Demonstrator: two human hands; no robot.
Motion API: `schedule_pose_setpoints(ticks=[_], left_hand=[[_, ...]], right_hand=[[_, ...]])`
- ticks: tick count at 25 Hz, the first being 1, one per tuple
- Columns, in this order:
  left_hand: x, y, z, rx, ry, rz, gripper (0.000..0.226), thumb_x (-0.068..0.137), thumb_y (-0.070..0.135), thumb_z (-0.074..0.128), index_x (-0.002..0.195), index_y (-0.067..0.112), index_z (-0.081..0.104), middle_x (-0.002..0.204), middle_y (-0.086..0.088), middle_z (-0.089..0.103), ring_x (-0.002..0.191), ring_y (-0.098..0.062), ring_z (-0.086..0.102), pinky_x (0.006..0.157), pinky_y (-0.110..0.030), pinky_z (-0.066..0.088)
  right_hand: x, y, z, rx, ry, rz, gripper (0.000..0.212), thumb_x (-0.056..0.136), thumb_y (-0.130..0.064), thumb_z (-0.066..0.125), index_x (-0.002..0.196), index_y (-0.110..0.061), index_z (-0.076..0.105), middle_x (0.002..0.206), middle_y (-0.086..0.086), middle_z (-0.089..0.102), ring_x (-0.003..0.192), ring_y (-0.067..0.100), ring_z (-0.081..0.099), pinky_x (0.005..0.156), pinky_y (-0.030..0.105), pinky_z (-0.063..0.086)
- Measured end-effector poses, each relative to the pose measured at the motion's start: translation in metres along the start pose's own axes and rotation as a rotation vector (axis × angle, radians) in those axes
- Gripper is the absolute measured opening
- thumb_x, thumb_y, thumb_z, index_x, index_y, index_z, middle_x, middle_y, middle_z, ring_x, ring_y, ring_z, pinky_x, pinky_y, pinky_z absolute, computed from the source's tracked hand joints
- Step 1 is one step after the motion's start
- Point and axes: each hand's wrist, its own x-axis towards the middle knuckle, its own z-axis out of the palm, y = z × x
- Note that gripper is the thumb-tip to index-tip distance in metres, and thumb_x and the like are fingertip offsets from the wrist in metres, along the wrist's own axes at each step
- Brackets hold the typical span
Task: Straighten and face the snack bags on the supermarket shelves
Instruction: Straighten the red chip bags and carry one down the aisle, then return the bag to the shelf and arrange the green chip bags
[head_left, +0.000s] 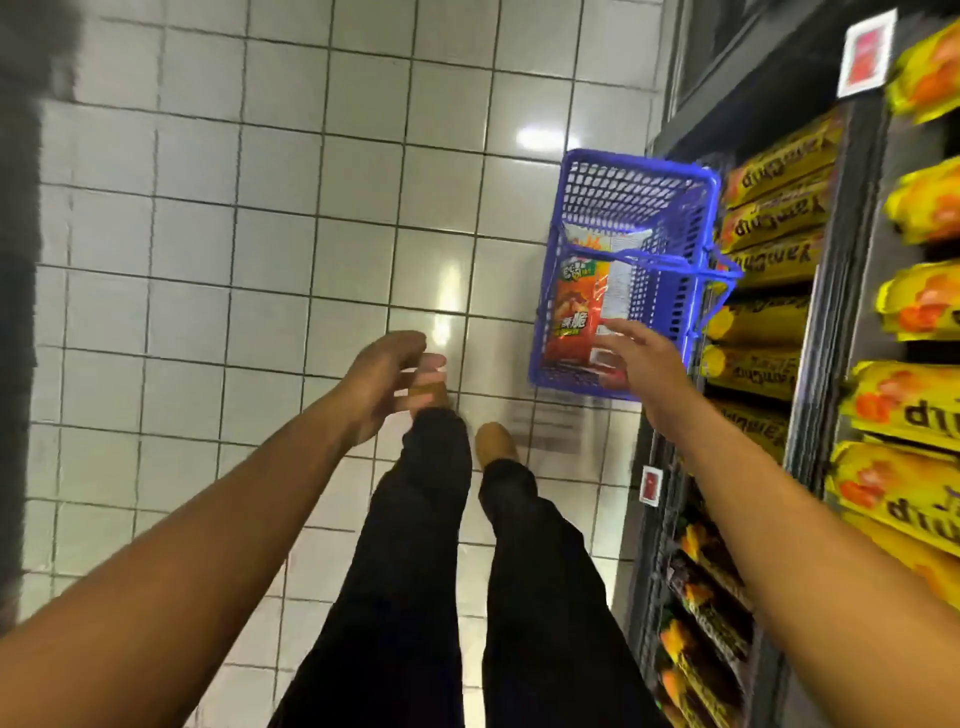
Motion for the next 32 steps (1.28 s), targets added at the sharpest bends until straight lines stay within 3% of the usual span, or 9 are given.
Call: schedule_pose_setpoints(ticks=[7, 12, 17, 20, 22, 26, 29, 32], left_hand=[[-0.176, -0.035, -0.116, -0.372, 0.237, 0.288, 0.025, 0.100, 0.026, 0.052, 0.122, 0.016, 0.060, 0.111, -0.010, 0.073, 0.101, -0.026, 0.071, 0.090, -0.042, 0.055], [-0.281, -0.115, -0.237, -0.709, 0.514, 0.411, 0.025, 0.101, 0.025, 0.052, 0.121, 0.014, 0.061, 0.110, -0.010, 0.074, 0.098, -0.024, 0.073, 0.086, -0.041, 0.057], [-0.372, -0.216, -0.371, -0.989, 0.785, 0.454, 0.019, 0.100, 0.023, 0.052, 0.115, 0.017, 0.062, 0.104, -0.007, 0.075, 0.100, -0.024, 0.072, 0.083, -0.038, 0.056], [-0.443, -0.285, -0.445, -1.101, 0.969, 0.453, 0.014, 0.101, 0.022, 0.051, 0.108, 0.018, 0.062, 0.109, -0.009, 0.072, 0.100, -0.025, 0.070, 0.086, -0.039, 0.055], [-0.496, -0.323, -0.486, -1.168, 1.085, 0.500, 0.013, 0.101, 0.021, 0.050, 0.105, 0.018, 0.062, 0.109, -0.011, 0.071, 0.098, -0.023, 0.069, 0.084, -0.038, 0.055], [-0.602, -0.394, -0.538, -1.293, 1.346, 0.602, 0.023, 0.099, 0.015, 0.051, 0.119, 0.008, 0.060, 0.106, -0.012, 0.073, 0.089, -0.021, 0.071, 0.078, -0.036, 0.055], [-0.670, -0.452, -0.564, -1.325, 1.556, 0.726, 0.027, 0.098, 0.011, 0.052, 0.124, 0.006, 0.059, 0.115, -0.015, 0.072, 0.096, -0.024, 0.071, 0.085, -0.041, 0.055], [-0.729, -0.493, -0.594, -1.320, 1.740, 0.791, 0.031, 0.093, 0.010, 0.057, 0.124, 0.011, 0.058, 0.122, -0.012, 0.069, 0.112, -0.029, 0.066, 0.097, -0.050, 0.050]], right_hand=[[-0.135, -0.099, 0.138, -0.273, -0.352, -0.240, 0.018, 0.096, -0.008, 0.058, 0.111, -0.017, 0.063, 0.100, 0.005, 0.069, 0.089, 0.017, 0.064, 0.067, 0.026, 0.051], [-0.260, -0.121, 0.314, -0.553, -0.731, -0.420, 0.014, 0.094, -0.010, 0.063, 0.103, -0.021, 0.066, 0.099, 0.004, 0.072, 0.092, 0.019, 0.068, 0.074, 0.029, 0.055], [-0.392, -0.073, 0.512, -0.837, -1.102, -0.536, 0.012, 0.097, -0.015, 0.061, 0.106, -0.022, 0.066, 0.106, 0.004, 0.072, 0.094, 0.016, 0.068, 0.079, 0.029, 0.055], [-0.488, -0.022, 0.626, -0.941, -1.272, -0.556, 0.018, 0.097, -0.016, 0.061, 0.114, -0.015, 0.066, 0.099, 0.000, 0.073, 0.095, 0.018, 0.068, 0.076, 0.029, 0.055], [-0.555, 0.009, 0.688, -0.958, -1.382, -0.584, 0.012, 0.097, -0.016, 0.061, 0.108, -0.018, 0.067, 0.094, -0.002, 0.074, 0.095, 0.019, 0.069, 0.075, 0.031, 0.055], [-0.680, 0.060, 0.775, -0.972, -1.588, -0.694, 0.010, 0.094, -0.020, 0.065, 0.099, -0.028, 0.070, 0.092, -0.005, 0.078, 0.088, 0.012, 0.074, 0.087, 0.043, 0.059], [-0.777, 0.102, 0.833, -0.989, -1.829, -0.793, 0.018, 0.096, -0.020, 0.064, 0.104, -0.036, 0.069, 0.107, -0.012, 0.075, 0.100, 0.009, 0.071, 0.080, 0.035, 0.061], [-0.863, 0.140, 0.884, -0.947, -2.034, -0.788, 0.027, 0.099, -0.013, 0.060, 0.114, -0.036, 0.063, 0.108, -0.021, 0.074, 0.108, 0.004, 0.067, 0.079, 0.023, 0.053]])
